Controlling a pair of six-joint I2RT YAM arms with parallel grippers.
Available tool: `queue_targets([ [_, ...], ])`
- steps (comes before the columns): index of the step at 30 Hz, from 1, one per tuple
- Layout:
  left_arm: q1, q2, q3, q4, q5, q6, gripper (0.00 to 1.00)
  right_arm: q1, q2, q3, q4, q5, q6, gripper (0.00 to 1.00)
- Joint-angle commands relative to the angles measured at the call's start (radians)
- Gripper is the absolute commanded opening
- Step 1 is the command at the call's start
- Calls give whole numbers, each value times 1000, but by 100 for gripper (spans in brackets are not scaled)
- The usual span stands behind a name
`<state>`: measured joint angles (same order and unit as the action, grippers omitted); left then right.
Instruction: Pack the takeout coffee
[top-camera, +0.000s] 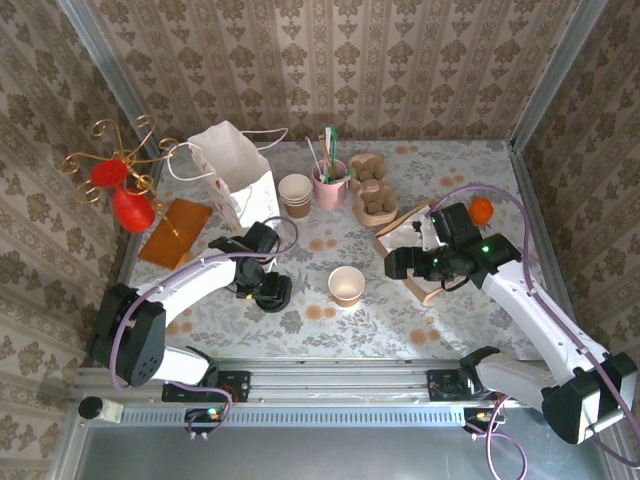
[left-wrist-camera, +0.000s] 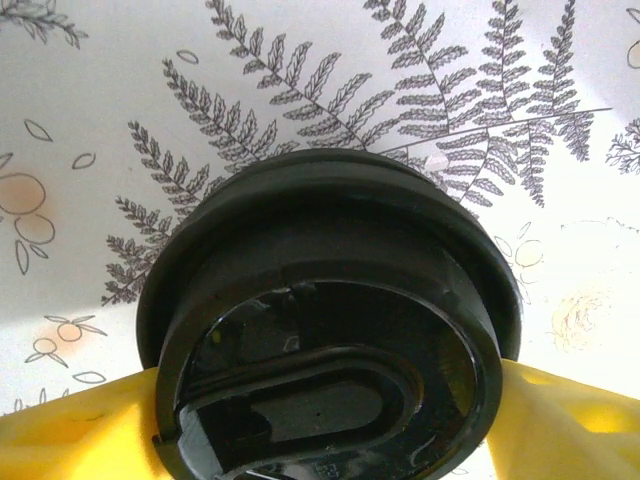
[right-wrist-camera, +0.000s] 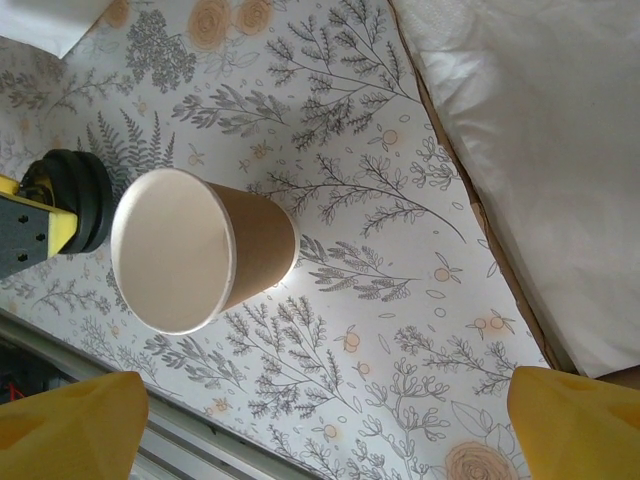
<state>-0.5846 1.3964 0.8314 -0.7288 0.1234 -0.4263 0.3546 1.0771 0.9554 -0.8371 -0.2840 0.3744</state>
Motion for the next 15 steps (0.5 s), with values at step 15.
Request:
queue_targets([
  [15, -11, 58, 15, 12, -30, 6, 83, 7, 12, -30, 7, 6, 7, 94],
])
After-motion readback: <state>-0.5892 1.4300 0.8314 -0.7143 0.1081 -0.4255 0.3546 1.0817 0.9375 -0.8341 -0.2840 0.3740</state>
